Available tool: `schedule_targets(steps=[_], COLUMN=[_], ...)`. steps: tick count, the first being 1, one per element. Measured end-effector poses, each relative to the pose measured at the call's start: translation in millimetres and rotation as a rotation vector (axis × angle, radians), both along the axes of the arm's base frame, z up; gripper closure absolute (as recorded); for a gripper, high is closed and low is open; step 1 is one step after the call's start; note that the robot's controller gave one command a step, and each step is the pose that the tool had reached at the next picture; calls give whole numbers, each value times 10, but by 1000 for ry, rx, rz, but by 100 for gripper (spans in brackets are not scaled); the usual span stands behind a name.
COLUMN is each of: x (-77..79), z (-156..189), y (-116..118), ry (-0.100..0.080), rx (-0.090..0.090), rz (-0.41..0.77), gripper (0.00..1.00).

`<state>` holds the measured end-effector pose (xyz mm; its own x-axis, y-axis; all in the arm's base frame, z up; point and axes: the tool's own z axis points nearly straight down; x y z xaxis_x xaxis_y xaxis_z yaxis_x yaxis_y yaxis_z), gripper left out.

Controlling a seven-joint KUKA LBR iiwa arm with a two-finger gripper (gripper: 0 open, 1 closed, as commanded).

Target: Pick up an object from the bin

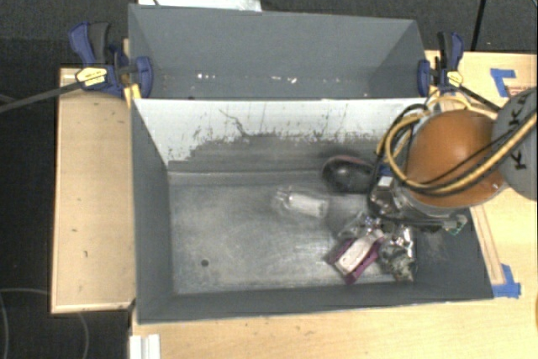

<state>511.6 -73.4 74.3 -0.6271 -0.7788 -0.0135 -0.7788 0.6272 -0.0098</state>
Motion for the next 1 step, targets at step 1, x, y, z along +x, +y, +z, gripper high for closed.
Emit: schedule_targets(steps=[1], x=[6], z=[1391], y=[-231], ry=[9], rx=[-8], rz=[234], gripper=[100])
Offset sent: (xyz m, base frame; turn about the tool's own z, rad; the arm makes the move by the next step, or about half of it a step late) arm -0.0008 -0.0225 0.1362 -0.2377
